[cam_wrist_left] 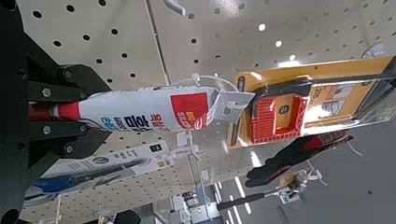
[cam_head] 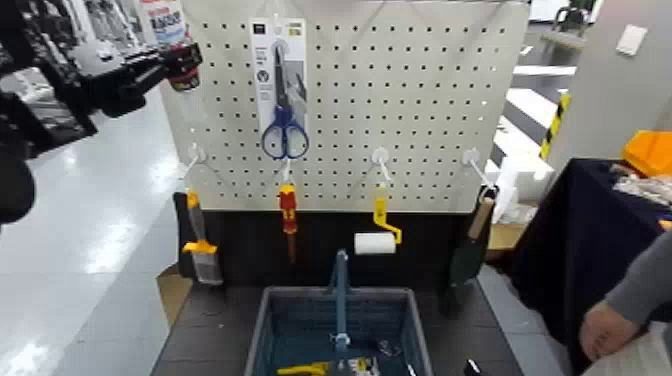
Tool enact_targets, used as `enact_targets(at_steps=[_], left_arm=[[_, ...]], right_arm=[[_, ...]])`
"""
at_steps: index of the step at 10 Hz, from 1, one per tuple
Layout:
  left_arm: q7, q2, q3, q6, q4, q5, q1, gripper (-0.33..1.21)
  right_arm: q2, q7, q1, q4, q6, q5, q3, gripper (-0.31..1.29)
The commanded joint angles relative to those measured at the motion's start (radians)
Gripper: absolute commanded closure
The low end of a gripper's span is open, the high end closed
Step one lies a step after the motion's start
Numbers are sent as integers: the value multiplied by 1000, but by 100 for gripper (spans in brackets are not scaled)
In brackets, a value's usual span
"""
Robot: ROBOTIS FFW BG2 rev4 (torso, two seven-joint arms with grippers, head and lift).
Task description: Put the red glue tube into the crate.
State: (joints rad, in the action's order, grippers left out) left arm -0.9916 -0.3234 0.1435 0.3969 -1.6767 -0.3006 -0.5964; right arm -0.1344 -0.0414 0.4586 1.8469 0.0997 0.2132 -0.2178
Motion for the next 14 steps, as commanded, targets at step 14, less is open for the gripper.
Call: enact_targets(at_steps=[14], left_arm=[[45,121,-113,62,-35,-138,230,112]], right_arm=[[-2,-2,2,6,-17,2,-2,16]])
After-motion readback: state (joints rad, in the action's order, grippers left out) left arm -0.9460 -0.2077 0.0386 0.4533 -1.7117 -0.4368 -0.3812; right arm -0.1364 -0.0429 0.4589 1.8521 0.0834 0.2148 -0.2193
